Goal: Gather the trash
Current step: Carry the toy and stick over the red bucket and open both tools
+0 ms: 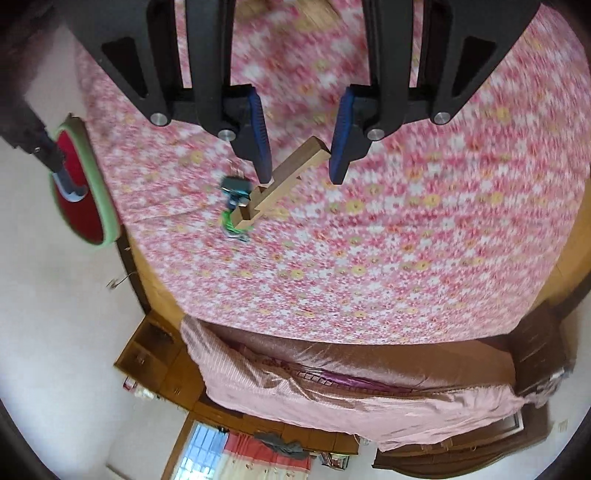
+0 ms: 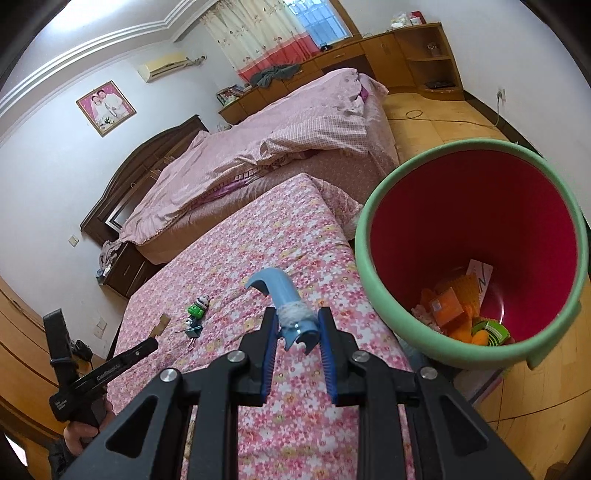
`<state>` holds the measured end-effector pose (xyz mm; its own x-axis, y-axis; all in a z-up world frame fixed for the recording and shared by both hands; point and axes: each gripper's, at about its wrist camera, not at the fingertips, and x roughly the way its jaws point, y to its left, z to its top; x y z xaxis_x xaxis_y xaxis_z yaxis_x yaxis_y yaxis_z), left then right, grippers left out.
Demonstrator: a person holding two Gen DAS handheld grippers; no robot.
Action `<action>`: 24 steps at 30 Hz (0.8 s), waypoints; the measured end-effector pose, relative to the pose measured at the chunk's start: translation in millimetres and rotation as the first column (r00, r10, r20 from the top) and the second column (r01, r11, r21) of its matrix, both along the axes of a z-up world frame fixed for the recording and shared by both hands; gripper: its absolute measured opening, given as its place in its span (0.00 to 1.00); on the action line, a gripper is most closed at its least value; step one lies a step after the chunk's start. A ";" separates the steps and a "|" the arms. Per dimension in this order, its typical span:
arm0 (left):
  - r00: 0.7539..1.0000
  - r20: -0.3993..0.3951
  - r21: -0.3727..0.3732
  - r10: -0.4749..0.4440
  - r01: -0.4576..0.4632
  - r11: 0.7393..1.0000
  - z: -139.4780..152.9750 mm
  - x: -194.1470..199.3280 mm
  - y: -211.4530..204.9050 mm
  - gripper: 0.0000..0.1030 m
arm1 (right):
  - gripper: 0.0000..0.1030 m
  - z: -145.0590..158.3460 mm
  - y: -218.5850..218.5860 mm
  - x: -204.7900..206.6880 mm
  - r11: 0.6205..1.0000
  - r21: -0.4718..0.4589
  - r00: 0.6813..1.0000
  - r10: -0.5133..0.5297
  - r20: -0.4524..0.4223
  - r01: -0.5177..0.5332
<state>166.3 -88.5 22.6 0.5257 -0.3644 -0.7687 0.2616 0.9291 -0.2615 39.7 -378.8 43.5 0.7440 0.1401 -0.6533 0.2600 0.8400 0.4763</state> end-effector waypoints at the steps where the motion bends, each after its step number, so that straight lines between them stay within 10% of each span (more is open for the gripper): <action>1: 1.000 0.001 -0.009 -0.001 0.001 1.000 2.3 -3.6 0.2 0.31 | 0.23 1.7 0.3 -3.4 1.000 0.001 1.000 -0.003 0.005 0.003; 24: 0.972 0.069 -0.047 -0.224 0.228 0.973 62.4 -71.2 -107.1 0.31 | 0.23 22.9 -59.6 -86.3 0.983 0.041 0.979 -0.180 0.096 0.177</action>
<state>95.1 -195.6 85.0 0.4719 -0.5193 -0.7125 0.4807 0.8290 -0.2858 -46.6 -438.3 66.4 0.8198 0.0184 -0.5724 0.3548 0.7683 0.5328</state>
